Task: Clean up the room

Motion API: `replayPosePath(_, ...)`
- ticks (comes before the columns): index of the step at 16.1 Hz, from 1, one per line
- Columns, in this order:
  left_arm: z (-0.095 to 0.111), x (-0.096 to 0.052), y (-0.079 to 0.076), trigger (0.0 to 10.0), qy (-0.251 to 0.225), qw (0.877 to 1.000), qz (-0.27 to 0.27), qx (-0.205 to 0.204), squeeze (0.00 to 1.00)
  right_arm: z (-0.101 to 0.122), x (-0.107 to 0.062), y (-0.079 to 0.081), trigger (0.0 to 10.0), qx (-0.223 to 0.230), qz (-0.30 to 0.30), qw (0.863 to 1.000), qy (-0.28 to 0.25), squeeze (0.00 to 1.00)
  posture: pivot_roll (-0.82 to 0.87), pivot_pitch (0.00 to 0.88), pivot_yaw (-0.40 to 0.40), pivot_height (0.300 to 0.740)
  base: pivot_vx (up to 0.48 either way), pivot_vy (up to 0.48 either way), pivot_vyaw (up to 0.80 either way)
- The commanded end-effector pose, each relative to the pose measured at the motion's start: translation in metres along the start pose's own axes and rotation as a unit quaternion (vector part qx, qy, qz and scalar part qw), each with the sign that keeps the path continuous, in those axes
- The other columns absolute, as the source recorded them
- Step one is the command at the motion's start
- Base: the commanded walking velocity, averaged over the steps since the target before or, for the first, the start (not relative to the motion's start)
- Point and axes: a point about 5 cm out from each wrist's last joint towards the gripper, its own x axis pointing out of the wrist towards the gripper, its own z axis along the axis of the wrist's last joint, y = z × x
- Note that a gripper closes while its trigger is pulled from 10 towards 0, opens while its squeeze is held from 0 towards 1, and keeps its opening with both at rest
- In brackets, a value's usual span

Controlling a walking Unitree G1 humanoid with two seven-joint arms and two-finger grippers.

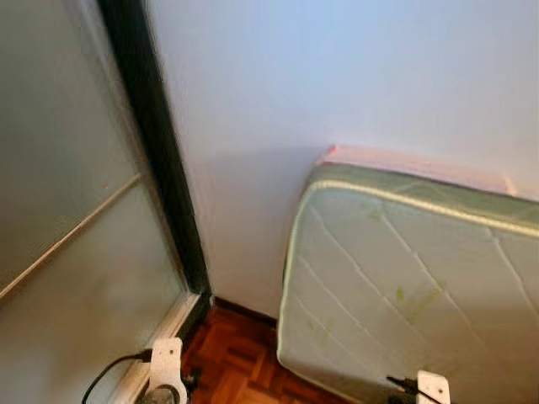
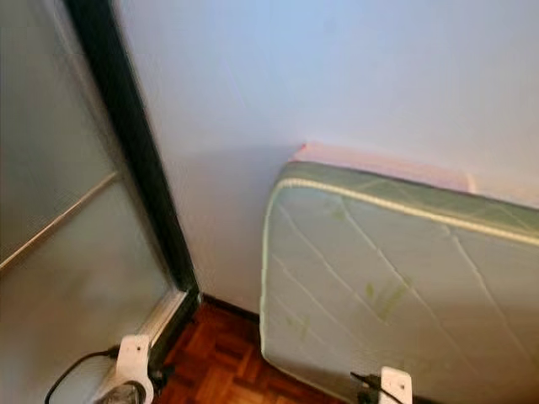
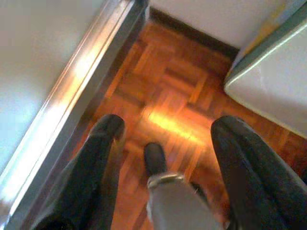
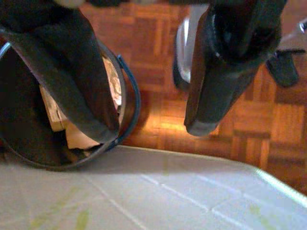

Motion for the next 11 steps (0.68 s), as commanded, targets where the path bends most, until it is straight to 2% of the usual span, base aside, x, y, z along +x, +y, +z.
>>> replayPosePath(1, -0.0755, -0.0320, 0.0504, 10.0, 0.155, 0.986, 0.026, 0.063, 0.00, -0.1097, -0.0534, -0.0370, 10.0, -0.026, 0.069, 0.985, 0.153, 0.00, 0.12, 0.000, -0.041, 0.740, 0.000, 0.000, 0.00)
replayPosePath(8, -0.0768, -0.0326, 0.0496, 10.0, 0.154, 0.986, 0.023, 0.061, 0.00, -0.1113, -0.0543, -0.0365, 10.0, -0.019, 0.068, 0.986, 0.154, 0.00, 0.12, 0.000, -0.043, 0.740, 0.000, 0.000, 0.00)
replayPosePath(11, -0.0772, -0.0328, 0.0491, 10.0, 0.155, 0.986, 0.018, 0.063, 0.00, -0.1124, -0.0548, -0.0364, 10.0, -0.025, 0.074, 0.984, 0.161, 0.00, 0.13, 0.000, -0.045, 0.740, 0.000, 0.000, -0.76)
